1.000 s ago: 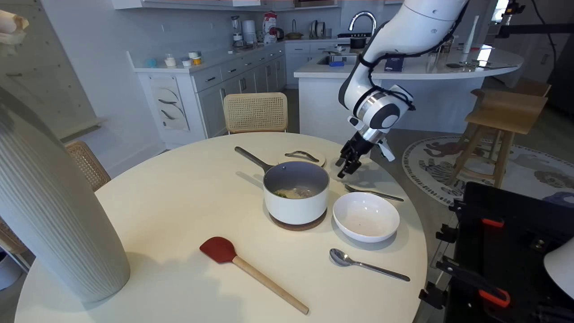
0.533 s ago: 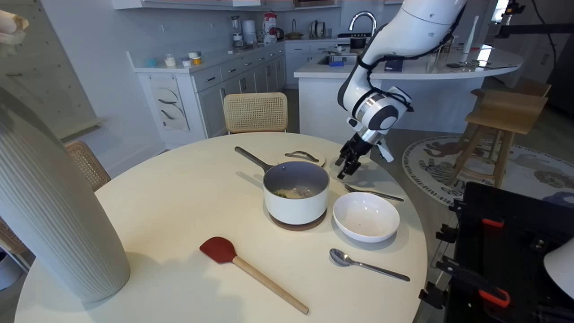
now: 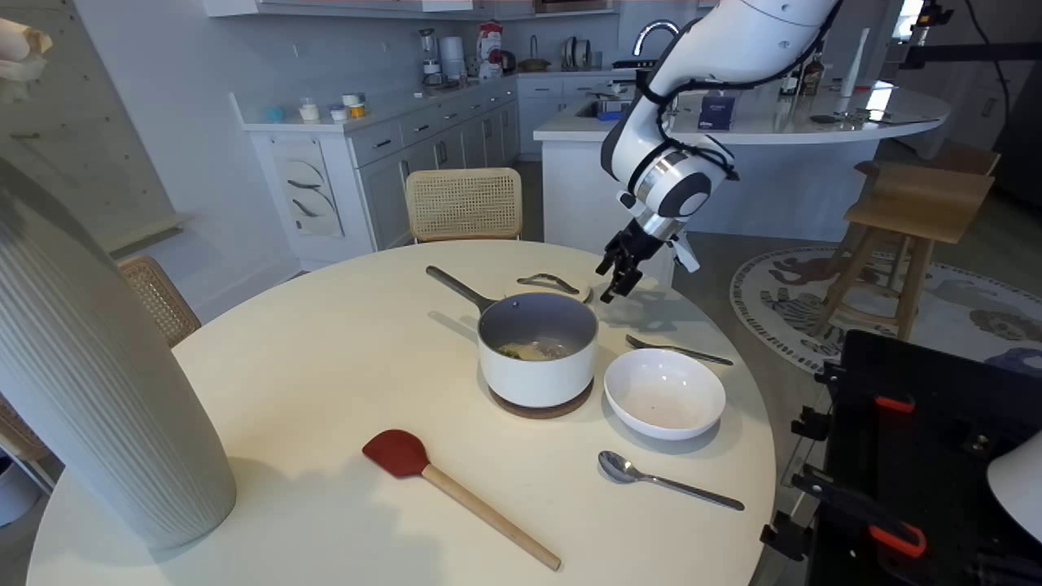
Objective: Pour the contents of the colourless cup into the white pot
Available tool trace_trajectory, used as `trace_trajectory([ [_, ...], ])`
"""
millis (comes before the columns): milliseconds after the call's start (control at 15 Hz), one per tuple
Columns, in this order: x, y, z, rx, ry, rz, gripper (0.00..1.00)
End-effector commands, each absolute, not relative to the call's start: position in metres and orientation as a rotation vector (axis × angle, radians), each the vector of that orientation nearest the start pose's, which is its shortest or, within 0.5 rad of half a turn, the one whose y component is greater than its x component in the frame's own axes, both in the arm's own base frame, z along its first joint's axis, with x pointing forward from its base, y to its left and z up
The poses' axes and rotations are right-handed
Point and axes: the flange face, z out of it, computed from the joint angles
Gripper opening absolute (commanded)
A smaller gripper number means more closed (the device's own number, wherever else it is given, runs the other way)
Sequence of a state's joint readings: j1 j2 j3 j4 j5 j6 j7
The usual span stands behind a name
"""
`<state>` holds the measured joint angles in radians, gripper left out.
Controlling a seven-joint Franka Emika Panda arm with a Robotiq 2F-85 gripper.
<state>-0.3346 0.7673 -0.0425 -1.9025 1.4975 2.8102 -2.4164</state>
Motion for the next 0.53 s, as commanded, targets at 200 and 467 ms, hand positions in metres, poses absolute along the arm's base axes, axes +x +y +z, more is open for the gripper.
trace_trajectory([
  [200, 0.555, -0.256, 0.159, -2.933, -1.004, -0.815, 1.0],
  [467, 0.567, -0.253, 0.202, -2.955, -1.041, -0.728, 1.0],
])
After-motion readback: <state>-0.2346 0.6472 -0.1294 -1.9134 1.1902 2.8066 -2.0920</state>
